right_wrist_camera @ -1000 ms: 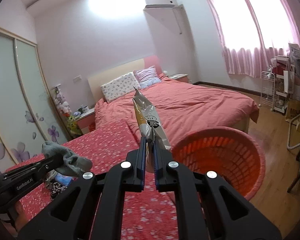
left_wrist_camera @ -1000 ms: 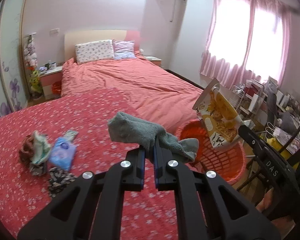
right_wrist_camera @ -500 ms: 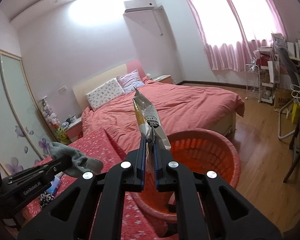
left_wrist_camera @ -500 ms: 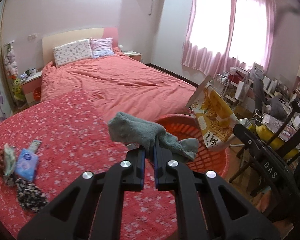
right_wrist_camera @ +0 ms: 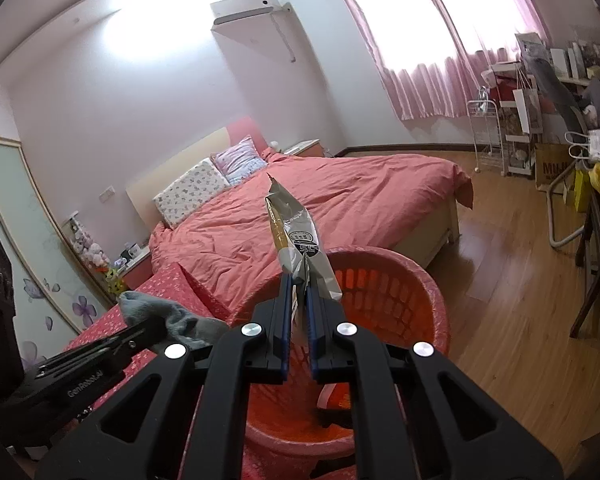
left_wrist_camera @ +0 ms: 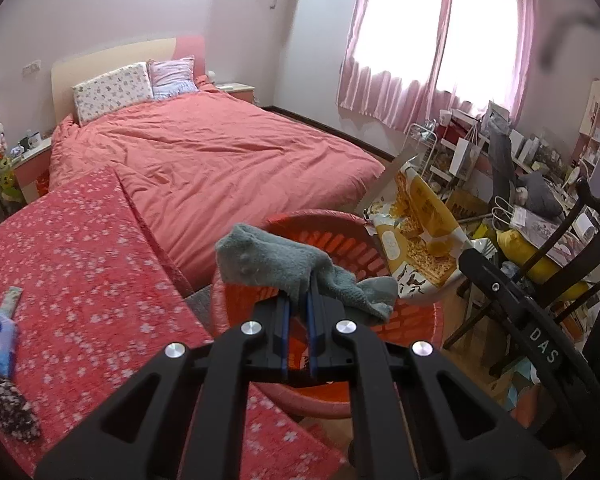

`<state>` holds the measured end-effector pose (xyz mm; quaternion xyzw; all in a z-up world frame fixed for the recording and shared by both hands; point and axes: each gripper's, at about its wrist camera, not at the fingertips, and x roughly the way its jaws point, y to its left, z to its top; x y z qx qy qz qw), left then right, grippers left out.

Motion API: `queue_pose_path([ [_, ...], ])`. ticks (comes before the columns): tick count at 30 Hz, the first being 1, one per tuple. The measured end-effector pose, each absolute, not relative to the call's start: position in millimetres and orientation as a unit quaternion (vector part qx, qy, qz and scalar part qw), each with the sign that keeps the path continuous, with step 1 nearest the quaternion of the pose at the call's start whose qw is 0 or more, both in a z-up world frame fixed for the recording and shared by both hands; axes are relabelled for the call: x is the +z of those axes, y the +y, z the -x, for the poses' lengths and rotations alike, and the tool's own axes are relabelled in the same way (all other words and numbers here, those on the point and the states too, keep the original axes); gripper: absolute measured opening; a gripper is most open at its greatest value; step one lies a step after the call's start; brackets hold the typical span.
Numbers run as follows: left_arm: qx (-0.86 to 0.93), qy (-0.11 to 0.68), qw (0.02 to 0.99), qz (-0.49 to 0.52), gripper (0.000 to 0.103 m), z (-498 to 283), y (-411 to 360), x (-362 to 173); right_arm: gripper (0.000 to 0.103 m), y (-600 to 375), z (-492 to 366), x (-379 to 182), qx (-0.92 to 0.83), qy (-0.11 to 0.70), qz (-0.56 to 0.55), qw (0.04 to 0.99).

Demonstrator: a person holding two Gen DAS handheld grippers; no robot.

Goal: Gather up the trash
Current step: 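Carry the grey sock and white snack bag in both tools over the orange basket, then open both tools to drop the sock and snack bag into the basket, then move both tools back to the pile on the bed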

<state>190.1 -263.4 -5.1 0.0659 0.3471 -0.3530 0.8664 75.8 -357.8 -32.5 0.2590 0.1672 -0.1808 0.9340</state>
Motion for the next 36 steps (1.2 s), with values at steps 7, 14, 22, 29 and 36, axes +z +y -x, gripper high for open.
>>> queue_pose_path([
  [7, -0.35, 0.368, 0.859, -0.07, 0.011, -204, -282, -27, 0.01, -370, -83, -44, -0.178, 0.181, -0.275, 0.927],
  [14, -0.335, 0.384, 0.857, -0.071, 0.032, -214, -282, -41, 0.018, -375, -88, -57, -0.164, 0.208, -0.293, 0.919],
  [22, -0.297, 0.383, 0.872, -0.068, 0.046, -221, -245, -43, 0.049, -367, -84, -50, -0.176, 0.211, -0.28, 0.92],
  [29, -0.253, 0.375, 0.89, -0.067, 0.057, -214, -194, -33, 0.054, -346, -87, -38, -0.181, 0.212, -0.239, 0.93],
  [36, -0.195, 0.376, 0.905, -0.03, 0.061, -212, -121, -24, 0.054, -312, -97, -27, -0.157, 0.222, -0.196, 0.942],
])
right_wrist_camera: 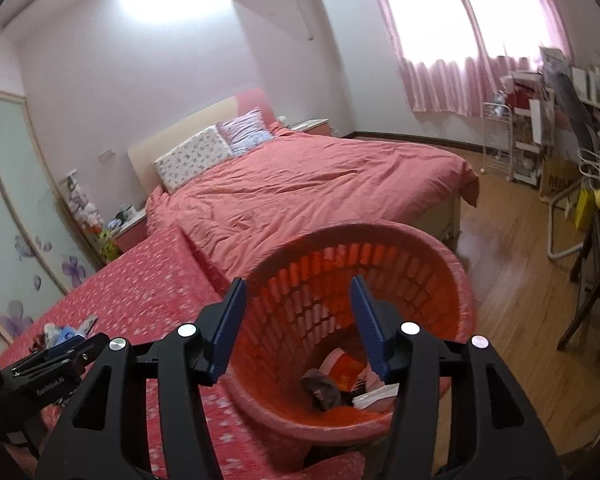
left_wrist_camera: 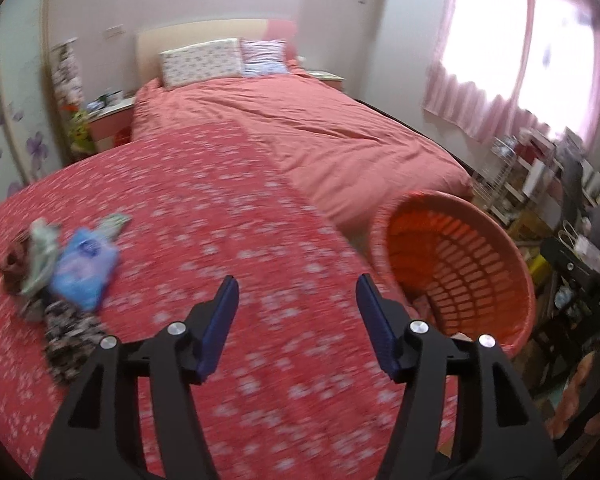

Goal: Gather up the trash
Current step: 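Move both tools back to the pile on the bed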

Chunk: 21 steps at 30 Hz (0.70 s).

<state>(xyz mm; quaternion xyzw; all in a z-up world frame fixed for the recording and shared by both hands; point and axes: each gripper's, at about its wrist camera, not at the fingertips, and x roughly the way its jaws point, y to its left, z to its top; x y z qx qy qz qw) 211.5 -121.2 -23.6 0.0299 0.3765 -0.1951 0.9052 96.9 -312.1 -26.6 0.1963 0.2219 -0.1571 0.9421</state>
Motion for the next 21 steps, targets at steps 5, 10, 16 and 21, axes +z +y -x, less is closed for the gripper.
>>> queue_pose_path([
  [5, -0.149, 0.371, 0.917, 0.0, 0.066, -207, -64, -17, 0.065, -279, -109, -18, -0.125, 0.228, -0.16, 0.952],
  [10, -0.091, 0.351, 0.932, 0.017, 0.072, -200, -2, -10, 0.065, -232, -125, -14, -0.073, 0.245, -0.123, 0.959],
  [16, -0.022, 0.336, 0.941, 0.024, 0.074, -189, 74, -8, 0.065, -170, -146, -21, -0.003, 0.28, -0.093, 0.955],
  [21, 0.026, 0.333, 0.942, 0.042, 0.076, -179, 131, -9, 0.065, -116, -164, -30, 0.047, 0.312, -0.078, 0.946],
])
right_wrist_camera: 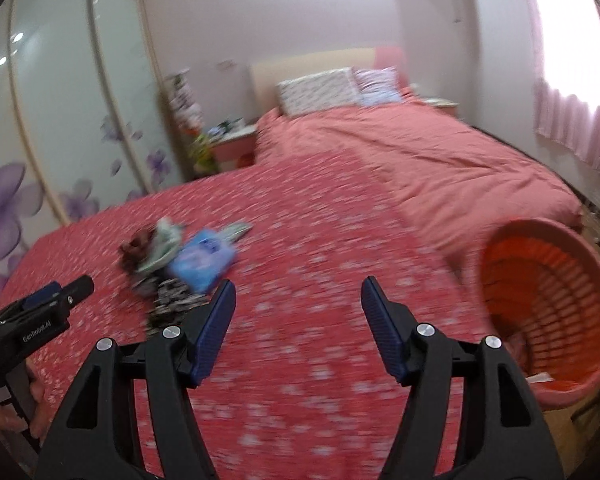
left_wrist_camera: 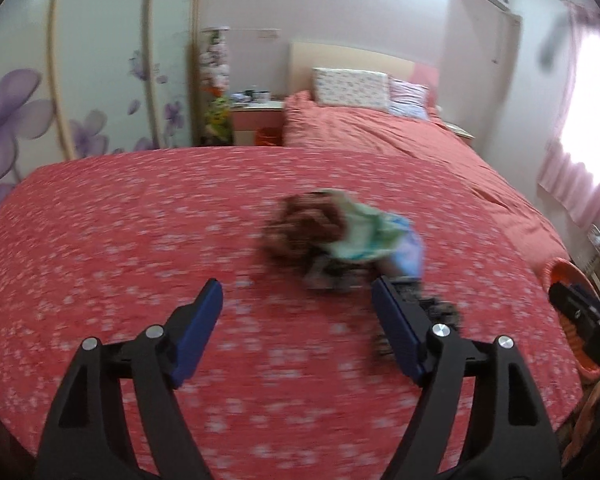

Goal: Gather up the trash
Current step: 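Move both tools back to the pile on the bed, then grasp the black floral cloth with the right tool while the left tool reaches the brown plaid cloth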

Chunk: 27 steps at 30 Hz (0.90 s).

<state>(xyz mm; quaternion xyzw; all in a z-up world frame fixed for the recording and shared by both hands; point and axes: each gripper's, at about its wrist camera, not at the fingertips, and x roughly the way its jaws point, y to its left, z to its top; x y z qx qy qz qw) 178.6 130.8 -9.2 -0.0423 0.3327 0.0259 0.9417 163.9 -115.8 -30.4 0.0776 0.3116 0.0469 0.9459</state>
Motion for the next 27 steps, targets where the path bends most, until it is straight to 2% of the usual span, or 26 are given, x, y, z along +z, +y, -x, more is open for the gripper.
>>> queue_pose_path([
  [8, 0.054, 0.338, 0.937, 0.075, 0.077, -167, 188, -19, 0.065, -41, -194, -51, 0.083, 0.348, -0.03, 0.933],
  [16, 0.061, 0.342, 0.933, 0.09, 0.077, -166, 210, -29, 0.064, -24, -214, -75, 0.087, 0.398, -0.033, 0.913],
  [17, 0.061, 0.343, 0.933, 0.092, 0.077, -167, 211, -30, 0.062, -24, -215, -78, 0.09, 0.404, -0.035, 0.91],
  [19, 0.059, 0.345, 0.932, 0.093, 0.077, -168, 210, -31, 0.051, -22, -214, -82, 0.096, 0.411, -0.036, 0.906],
  [20, 0.057, 0.346, 0.932, 0.093, 0.077, -168, 210, -32, 0.048, -23, -214, -83, 0.099, 0.413, -0.035, 0.905],
  [22, 0.054, 0.348, 0.932, 0.091, 0.077, -170, 206, -33, 0.034, -21, -212, -84, 0.104, 0.412, -0.034, 0.905],
  [24, 0.049, 0.349, 0.931, 0.089, 0.077, -172, 202, -33, 0.027, -21, -210, -83, 0.109, 0.41, -0.034, 0.905],
  [27, 0.039, 0.352, 0.931, 0.089, 0.077, -176, 195, -33, 0.021, -26, -203, -78, 0.112, 0.401, -0.034, 0.908],
])
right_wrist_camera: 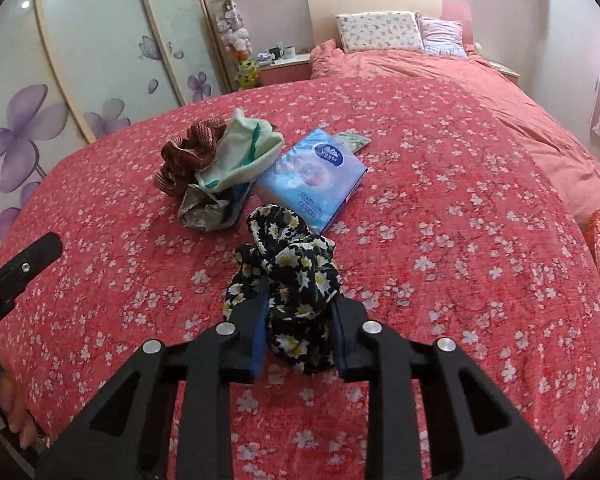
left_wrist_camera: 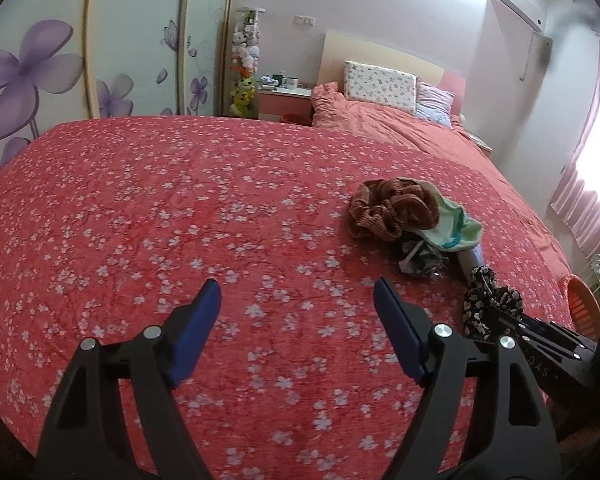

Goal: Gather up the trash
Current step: 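Grasp the black floral cloth with the right tool while the left tool reaches the brown plaid cloth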

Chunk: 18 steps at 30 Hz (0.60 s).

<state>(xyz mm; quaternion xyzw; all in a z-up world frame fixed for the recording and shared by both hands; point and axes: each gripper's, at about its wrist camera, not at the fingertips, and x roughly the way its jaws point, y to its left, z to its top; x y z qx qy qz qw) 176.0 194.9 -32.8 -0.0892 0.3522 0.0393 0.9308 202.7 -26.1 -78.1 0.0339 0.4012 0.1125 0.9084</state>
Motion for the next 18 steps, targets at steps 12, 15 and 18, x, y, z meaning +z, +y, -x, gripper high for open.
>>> queue_pose_path([
  [12, -0.01, 0.359, 0.93, 0.082, 0.075, -236, 146, -21, 0.021, -87, -183, -54, 0.073, 0.357, -0.061, 0.929],
  [15, -0.018, 0.371, 0.924, 0.089, 0.073, -265, 133, -20, 0.021, -103, -185, -54, 0.061, 0.356, -0.073, 0.93],
  [18, -0.019, 0.384, 0.919, 0.09, 0.072, -286, 125, -24, 0.021, -112, -186, -57, 0.053, 0.358, -0.078, 0.929],
])
